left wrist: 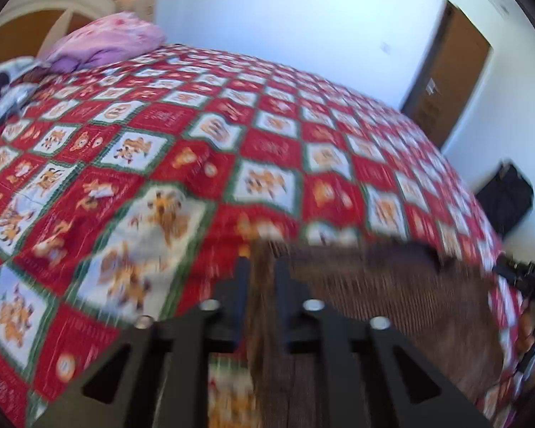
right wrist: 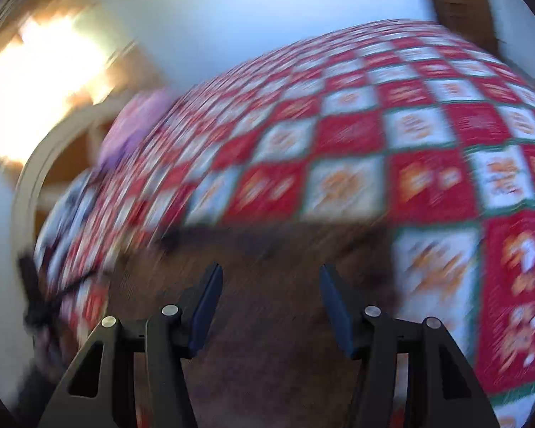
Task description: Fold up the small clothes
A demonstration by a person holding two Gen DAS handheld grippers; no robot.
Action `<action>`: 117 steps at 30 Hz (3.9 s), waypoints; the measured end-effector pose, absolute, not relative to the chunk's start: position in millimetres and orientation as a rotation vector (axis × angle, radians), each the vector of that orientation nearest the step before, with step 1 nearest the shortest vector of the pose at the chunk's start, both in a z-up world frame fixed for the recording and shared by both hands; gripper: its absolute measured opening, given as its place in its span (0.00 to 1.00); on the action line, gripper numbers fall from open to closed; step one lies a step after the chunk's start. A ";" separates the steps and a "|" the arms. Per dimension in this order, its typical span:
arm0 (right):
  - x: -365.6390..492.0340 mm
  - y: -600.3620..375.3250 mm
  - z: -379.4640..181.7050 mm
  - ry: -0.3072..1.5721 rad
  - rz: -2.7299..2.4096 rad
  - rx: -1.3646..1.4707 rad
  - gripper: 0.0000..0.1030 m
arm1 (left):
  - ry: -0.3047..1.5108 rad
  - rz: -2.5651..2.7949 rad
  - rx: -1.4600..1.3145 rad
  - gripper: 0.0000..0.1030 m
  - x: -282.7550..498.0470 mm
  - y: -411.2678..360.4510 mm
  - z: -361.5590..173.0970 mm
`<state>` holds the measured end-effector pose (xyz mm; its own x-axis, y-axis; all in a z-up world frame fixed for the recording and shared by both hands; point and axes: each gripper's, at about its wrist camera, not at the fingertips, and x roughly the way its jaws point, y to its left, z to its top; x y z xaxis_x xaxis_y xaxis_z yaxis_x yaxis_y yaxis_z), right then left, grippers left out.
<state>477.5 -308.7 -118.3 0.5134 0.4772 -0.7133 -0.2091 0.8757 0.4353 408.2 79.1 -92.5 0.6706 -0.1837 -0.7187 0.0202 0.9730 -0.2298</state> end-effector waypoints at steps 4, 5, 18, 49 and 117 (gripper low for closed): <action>465.0 -261.6 -146.1 1.089 0.429 0.079 0.56 | 0.862 -0.146 -0.001 0.72 383.9 43.2 -104.1; 468.6 -258.0 -150.7 1.099 0.417 0.062 0.56 | 0.850 -0.142 0.064 0.72 381.3 32.1 -108.3; 523.1 -285.3 -92.7 0.770 0.217 0.149 0.60 | 0.811 0.193 0.004 0.73 447.7 69.7 -96.7; 334.7 -288.3 -167.0 0.964 0.264 -0.064 0.65 | 0.893 0.148 0.039 0.87 304.1 62.7 -142.3; 301.0 -101.7 -161.9 0.836 0.469 -0.258 0.66 | 0.831 0.073 -0.131 1.00 251.6 112.5 -139.5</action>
<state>301.0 -101.7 -161.9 0.5768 0.2966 -0.7611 -0.4950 0.8681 -0.0369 251.6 112.5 -139.5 0.6721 0.0136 -0.7403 -0.1161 0.9894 -0.0872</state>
